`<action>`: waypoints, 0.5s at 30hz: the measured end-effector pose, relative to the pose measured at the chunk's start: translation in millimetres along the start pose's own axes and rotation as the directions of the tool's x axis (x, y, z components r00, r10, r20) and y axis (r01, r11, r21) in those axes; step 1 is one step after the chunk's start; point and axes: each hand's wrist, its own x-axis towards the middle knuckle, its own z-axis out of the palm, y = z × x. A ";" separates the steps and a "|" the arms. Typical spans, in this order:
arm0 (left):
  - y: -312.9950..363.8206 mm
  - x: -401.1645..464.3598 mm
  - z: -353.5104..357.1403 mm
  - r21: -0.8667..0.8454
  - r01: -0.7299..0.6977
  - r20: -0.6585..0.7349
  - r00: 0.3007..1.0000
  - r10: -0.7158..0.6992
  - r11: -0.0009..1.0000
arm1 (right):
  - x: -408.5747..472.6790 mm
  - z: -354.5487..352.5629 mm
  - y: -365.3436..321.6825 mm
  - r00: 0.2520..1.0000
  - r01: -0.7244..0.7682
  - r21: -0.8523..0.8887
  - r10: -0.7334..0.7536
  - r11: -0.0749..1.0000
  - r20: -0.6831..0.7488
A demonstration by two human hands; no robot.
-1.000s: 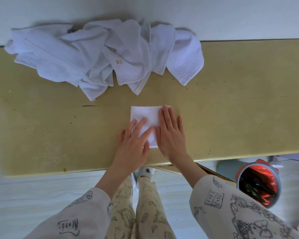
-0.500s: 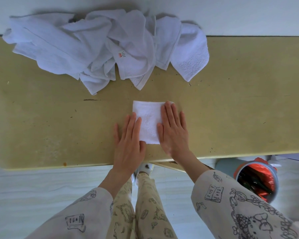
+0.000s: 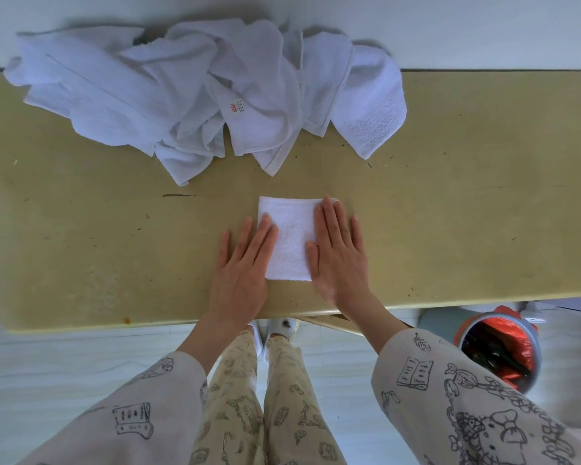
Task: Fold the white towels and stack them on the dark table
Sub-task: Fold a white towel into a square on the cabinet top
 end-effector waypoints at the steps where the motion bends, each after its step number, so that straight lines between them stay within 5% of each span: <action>1: -1.5 -0.1 -2.4 0.000 -0.013 0.020 1.000 0.013 1.000 | 0.1 -0.1 -0.3 1.000 -0.001 -0.001 0.001 1.000 -0.003; 9: -35.1 -2.1 -9.8 -0.045 -0.221 0.197 0.954 0.226 0.974 | 0.9 0.6 -2.2 1.000 -0.008 -0.011 0.008 1.000 -0.005; 15: -30.9 27.0 -30.6 -0.154 -0.019 0.051 0.998 0.027 0.988 | 0.9 1.2 -2.8 1.000 -0.011 -0.025 0.010 1.000 -0.006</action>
